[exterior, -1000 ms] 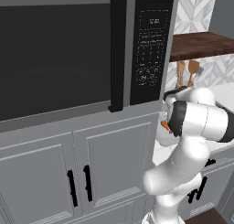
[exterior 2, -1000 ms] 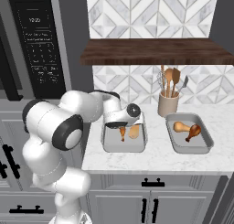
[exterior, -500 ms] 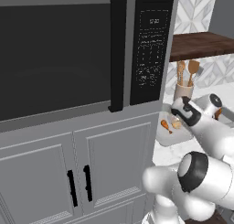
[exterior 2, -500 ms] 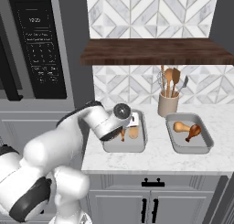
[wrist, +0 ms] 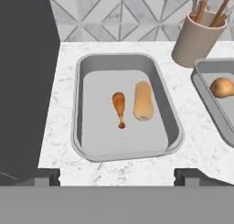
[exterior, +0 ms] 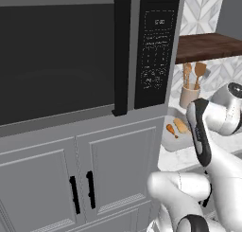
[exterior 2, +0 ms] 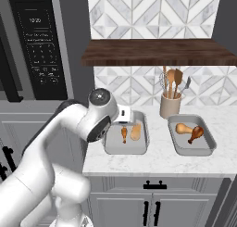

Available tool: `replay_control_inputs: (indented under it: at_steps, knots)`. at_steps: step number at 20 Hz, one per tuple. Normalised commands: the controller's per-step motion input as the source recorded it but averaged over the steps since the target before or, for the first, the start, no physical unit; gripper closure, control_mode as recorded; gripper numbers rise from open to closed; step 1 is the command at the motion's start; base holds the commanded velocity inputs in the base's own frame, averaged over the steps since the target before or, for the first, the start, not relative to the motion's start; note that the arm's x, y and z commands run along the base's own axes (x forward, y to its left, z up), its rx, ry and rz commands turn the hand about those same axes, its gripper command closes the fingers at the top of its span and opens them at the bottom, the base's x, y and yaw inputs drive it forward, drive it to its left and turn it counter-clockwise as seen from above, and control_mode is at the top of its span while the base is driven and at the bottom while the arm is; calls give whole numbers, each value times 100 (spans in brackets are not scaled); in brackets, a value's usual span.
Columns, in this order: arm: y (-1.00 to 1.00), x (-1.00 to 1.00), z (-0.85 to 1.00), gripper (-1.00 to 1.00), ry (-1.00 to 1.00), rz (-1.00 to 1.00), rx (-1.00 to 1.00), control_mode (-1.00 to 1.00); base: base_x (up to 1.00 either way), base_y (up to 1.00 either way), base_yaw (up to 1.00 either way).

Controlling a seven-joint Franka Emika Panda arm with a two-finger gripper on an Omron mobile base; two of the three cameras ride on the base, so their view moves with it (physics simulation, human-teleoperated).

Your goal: Place one squash and one chicken drumstick in each tupperware on the nearby counter, to pack two identical lunches.

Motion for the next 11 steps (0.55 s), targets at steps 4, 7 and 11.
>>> replay_control_inputs:
  at_steps: [4, 7, 11]
  knots:
    - [0, -96, 100, -100, -6, -5, 3, -100, 0, 0, 0]
    - [3, -98, 100, -100, -3, -7, 9, -100, 0, 0, 0]
    - [39, -96, 93, -100, -14, -8, 15, -100, 0, 0, 0]
